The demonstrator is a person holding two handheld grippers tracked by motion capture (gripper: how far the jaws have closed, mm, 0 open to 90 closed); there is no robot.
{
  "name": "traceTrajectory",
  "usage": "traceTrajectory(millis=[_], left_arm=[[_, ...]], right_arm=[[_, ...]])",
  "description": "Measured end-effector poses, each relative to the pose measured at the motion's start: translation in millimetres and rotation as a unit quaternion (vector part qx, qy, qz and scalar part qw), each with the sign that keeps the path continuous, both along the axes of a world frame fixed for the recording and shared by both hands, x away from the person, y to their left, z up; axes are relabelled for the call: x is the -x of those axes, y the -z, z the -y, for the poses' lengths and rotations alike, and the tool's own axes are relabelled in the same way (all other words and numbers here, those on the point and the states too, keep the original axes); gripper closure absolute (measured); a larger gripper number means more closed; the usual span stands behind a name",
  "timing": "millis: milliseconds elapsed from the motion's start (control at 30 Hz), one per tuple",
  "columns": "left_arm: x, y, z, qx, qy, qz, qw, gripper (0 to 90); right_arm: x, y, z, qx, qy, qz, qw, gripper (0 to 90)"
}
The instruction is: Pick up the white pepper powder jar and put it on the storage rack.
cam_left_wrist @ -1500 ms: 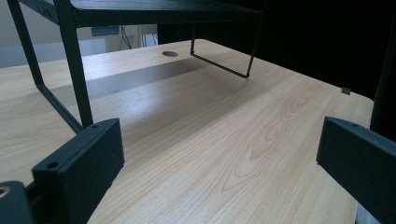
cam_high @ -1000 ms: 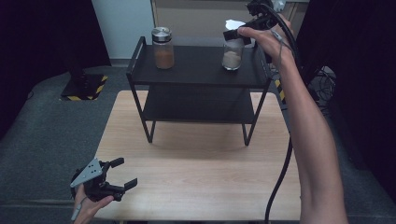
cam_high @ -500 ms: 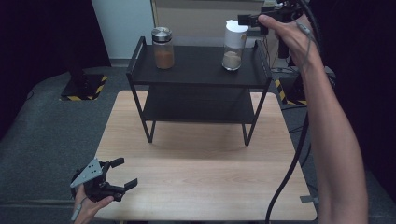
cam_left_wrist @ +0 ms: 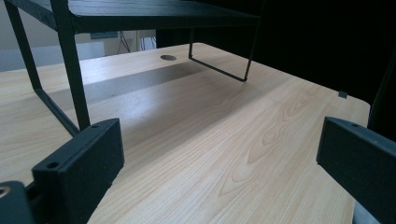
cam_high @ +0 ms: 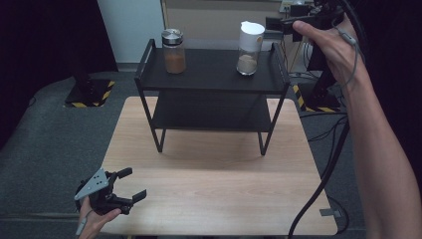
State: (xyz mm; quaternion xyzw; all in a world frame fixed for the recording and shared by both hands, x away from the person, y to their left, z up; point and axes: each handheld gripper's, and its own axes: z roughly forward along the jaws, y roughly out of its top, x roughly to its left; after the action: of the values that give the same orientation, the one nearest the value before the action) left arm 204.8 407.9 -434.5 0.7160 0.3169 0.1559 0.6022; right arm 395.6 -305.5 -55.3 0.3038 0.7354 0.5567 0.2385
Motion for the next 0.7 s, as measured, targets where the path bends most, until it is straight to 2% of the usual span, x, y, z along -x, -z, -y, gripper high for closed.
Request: traceTrajectory(millis=[100, 267, 567, 700], left_arm=[[0.8, 0.7, -0.3, 0.003, -0.001, 0.001, 1.0, 0.0], [-0.5, 1.0, -0.7, 0.005, -0.002, 0.0, 1.0, 0.0], [0.1, 0.6, -0.6, -0.001, 0.001, -0.002, 1.0, 0.0], [-0.1, 0.5, 0.1, -0.004, 0.004, -0.003, 1.0, 0.0]], right_arm=[[11.7, 10.5, 4.2, 0.0, -0.017, 0.01, 0.9998, 3.9], [36.3, 34.9, 16.4, -0.003, -0.043, 0.039, 0.9983, 4.1], [73.6, 82.6, 38.3, -0.016, -0.069, 0.052, 0.9961, 3.8], [91.6, 114.5, 41.9, -0.019, -0.066, 0.058, 0.996, 4.1]])
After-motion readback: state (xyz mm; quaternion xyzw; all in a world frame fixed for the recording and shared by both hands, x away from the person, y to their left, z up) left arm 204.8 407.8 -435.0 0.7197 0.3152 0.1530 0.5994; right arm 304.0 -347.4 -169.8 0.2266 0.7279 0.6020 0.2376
